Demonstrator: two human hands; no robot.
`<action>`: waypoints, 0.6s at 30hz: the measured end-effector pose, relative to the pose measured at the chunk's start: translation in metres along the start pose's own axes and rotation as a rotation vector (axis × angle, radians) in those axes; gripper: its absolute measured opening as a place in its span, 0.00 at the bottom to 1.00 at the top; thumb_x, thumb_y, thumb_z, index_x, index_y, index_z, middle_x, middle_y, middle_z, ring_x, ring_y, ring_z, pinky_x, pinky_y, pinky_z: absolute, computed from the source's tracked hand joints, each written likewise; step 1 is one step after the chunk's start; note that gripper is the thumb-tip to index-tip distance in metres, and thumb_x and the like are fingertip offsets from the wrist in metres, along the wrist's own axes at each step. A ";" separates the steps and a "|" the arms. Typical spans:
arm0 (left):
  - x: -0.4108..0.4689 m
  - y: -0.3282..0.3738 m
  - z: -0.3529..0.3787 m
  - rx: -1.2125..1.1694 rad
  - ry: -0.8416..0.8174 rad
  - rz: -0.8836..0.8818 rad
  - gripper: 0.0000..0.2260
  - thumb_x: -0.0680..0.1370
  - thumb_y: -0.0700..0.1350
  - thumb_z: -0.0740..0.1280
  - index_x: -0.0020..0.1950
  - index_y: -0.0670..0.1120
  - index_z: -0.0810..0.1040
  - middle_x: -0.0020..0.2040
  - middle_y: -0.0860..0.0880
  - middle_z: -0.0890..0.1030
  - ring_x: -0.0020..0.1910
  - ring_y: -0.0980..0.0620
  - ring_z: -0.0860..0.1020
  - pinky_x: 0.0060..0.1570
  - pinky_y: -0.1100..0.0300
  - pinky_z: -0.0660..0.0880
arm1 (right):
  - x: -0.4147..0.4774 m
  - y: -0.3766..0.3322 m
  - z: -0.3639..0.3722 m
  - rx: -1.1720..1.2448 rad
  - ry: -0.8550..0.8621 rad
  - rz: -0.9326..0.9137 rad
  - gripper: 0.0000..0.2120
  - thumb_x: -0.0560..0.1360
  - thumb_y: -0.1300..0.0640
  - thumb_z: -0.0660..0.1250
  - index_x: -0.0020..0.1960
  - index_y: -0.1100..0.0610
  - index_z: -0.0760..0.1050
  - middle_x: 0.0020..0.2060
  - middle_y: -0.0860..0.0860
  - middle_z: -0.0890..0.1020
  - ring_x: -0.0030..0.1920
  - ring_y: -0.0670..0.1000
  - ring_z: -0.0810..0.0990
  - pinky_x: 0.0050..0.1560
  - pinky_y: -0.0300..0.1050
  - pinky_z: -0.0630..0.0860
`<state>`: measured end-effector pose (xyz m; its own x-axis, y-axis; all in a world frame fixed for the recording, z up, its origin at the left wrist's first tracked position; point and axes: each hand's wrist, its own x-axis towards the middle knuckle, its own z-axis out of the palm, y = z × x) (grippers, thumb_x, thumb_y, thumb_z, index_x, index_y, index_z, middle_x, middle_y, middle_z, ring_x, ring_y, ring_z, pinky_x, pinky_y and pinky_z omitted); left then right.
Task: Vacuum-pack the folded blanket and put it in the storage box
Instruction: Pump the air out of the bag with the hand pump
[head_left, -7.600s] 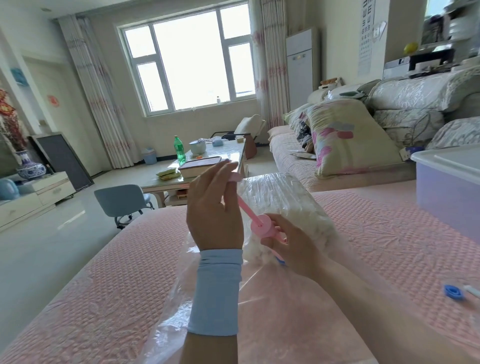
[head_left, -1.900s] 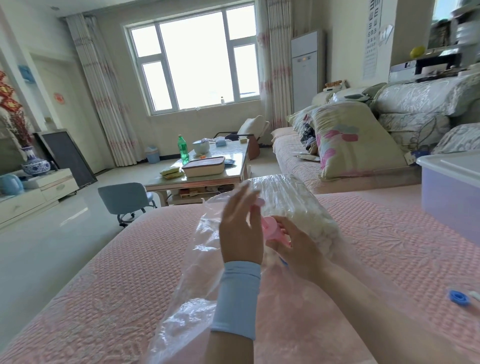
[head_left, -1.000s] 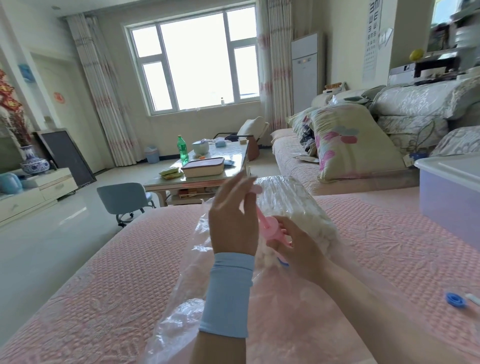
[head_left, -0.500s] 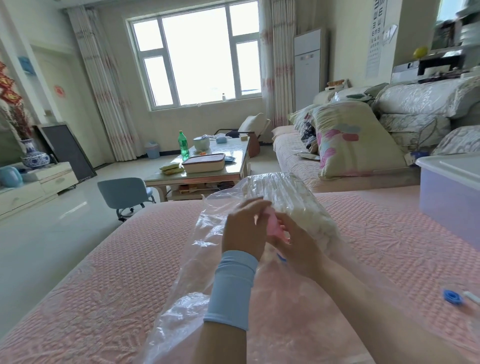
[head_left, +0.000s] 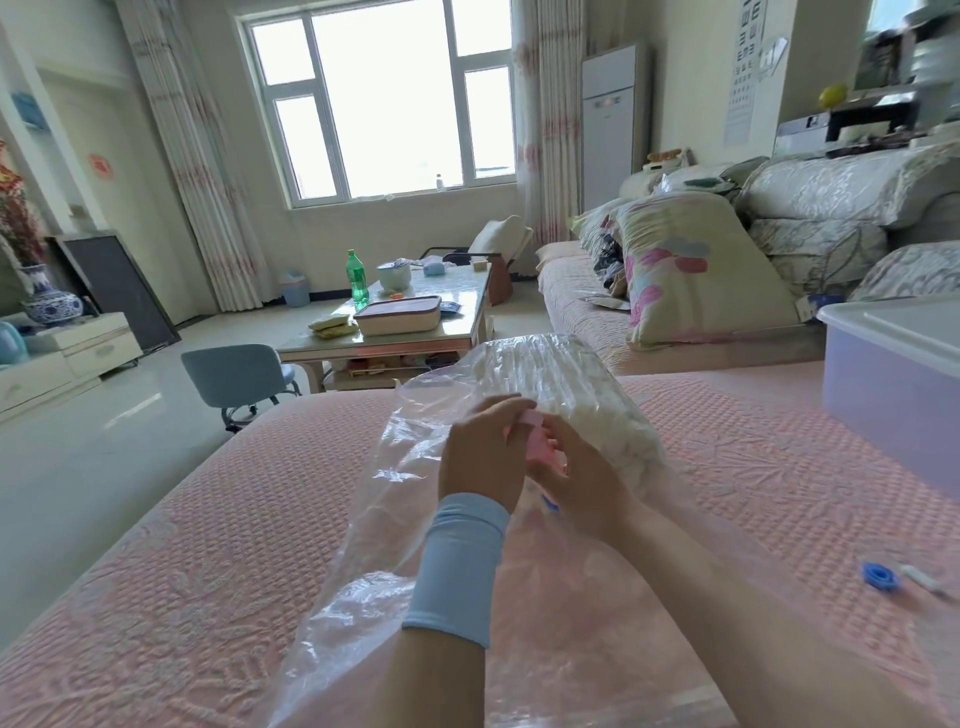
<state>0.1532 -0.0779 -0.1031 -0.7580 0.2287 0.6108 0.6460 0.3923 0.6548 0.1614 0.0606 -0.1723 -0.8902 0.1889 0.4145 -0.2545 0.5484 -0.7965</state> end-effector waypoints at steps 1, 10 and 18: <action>0.004 0.005 -0.005 0.019 0.066 0.067 0.09 0.76 0.38 0.68 0.51 0.47 0.85 0.55 0.52 0.83 0.52 0.53 0.80 0.57 0.57 0.76 | 0.000 0.001 -0.001 0.012 0.001 0.007 0.20 0.70 0.38 0.67 0.60 0.28 0.67 0.52 0.34 0.80 0.54 0.37 0.78 0.53 0.44 0.76; 0.019 0.023 -0.023 -0.033 0.514 0.300 0.09 0.78 0.39 0.66 0.55 0.45 0.83 0.61 0.49 0.80 0.59 0.56 0.77 0.58 0.69 0.72 | 0.002 0.001 -0.001 0.018 -0.006 0.014 0.21 0.70 0.41 0.68 0.61 0.30 0.69 0.54 0.39 0.81 0.56 0.42 0.79 0.61 0.54 0.76; 0.002 -0.014 0.019 -0.194 -0.113 -0.027 0.19 0.77 0.37 0.67 0.65 0.53 0.78 0.69 0.56 0.72 0.62 0.59 0.73 0.57 0.78 0.67 | 0.000 0.003 -0.012 0.027 -0.015 0.009 0.17 0.76 0.45 0.70 0.63 0.40 0.72 0.54 0.40 0.81 0.57 0.39 0.77 0.62 0.51 0.76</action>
<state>0.1406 -0.0666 -0.1195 -0.7737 0.3228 0.5451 0.6220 0.2234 0.7505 0.1652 0.0717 -0.1692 -0.8979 0.1818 0.4009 -0.2562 0.5249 -0.8117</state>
